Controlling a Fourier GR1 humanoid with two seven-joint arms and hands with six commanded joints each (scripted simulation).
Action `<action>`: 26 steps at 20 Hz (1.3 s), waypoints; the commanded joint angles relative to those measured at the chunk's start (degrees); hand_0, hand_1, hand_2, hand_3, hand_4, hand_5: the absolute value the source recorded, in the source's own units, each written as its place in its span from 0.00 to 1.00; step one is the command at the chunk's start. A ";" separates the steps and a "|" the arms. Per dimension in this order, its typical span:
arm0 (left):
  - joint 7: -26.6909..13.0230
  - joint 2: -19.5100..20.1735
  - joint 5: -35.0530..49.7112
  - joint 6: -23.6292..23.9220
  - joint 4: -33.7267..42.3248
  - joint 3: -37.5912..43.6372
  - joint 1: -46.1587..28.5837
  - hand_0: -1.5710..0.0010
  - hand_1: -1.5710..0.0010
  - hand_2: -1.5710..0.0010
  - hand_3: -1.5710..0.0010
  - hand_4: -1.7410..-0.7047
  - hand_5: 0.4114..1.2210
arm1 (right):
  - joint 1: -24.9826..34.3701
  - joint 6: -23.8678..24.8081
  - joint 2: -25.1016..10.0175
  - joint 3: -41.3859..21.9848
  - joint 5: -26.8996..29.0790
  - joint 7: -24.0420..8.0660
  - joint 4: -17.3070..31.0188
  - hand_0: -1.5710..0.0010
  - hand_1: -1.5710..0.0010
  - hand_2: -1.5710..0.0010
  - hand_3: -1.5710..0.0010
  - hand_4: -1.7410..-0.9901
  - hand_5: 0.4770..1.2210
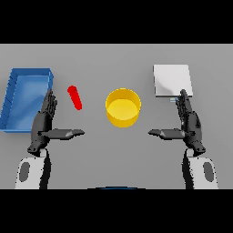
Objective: Pick up the red beaker and tilt it to pour out 1 green nut into yellow bowl. Pick up the yellow bowl and place it on the metallic measuring scale.
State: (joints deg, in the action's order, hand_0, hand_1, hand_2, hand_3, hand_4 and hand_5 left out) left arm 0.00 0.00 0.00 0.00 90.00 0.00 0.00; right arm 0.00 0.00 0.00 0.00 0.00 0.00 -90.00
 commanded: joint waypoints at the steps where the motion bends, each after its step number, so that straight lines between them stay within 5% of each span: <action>1: 0.18 0.00 0.03 -0.01 0.18 -0.05 -0.27 1.00 1.00 1.00 1.00 0.58 0.31 | -0.07 0.08 0.09 -0.09 -0.04 0.07 -0.05 1.00 1.00 1.00 1.00 0.89 0.14; 6: 1.06 -0.16 -0.20 -0.36 2.43 -1.01 -3.21 1.00 1.00 1.00 1.00 0.58 0.31 | -0.97 0.70 0.91 -0.91 -0.83 0.26 -0.58 1.00 1.00 1.00 1.00 0.89 0.14; 8: 2.79 2.71 -5.17 -1.33 9.04 -5.10 -7.76 1.00 1.00 1.00 1.00 0.58 0.31 | -3.72 3.43 -2.75 -4.99 -11.15 6.47 -4.48 1.00 1.00 1.00 1.00 0.89 0.13; 10: 0.88 3.84 -7.00 -1.83 12.58 -6.88 -10.01 1.00 1.00 1.00 1.00 0.58 0.31 | -5.09 4.83 -3.17 -7.46 -16.13 5.72 -6.77 1.00 1.00 1.00 1.00 0.90 0.13; 14: -3.85 4.28 -8.01 -2.11 13.90 -7.91 -10.03 1.00 1.00 1.00 1.00 0.58 0.30 | -5.60 3.68 -3.20 -8.37 -16.19 4.24 -8.12 1.00 1.00 1.00 1.00 0.83 0.16; 20: -5.41 4.12 -7.31 -2.27 4.58 -5.57 -2.60 1.00 1.00 1.00 1.00 0.56 0.29 | -4.76 0.94 -3.42 -7.29 -12.14 4.64 -7.62 1.00 1.00 1.00 1.00 0.72 0.20; 26: -2.02 4.31 -7.93 -2.02 -8.69 -2.91 7.66 1.00 1.00 1.00 1.00 0.54 0.28 | -5.85 0.45 -3.14 -7.39 -11.64 6.11 -7.30 1.00 1.00 1.00 1.00 0.68 0.20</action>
State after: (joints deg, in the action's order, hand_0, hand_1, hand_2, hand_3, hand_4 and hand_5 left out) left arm -2.19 4.29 -7.93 -2.03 81.32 -2.92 7.67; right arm -5.87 0.44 -3.14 -7.40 -11.65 5.99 -97.30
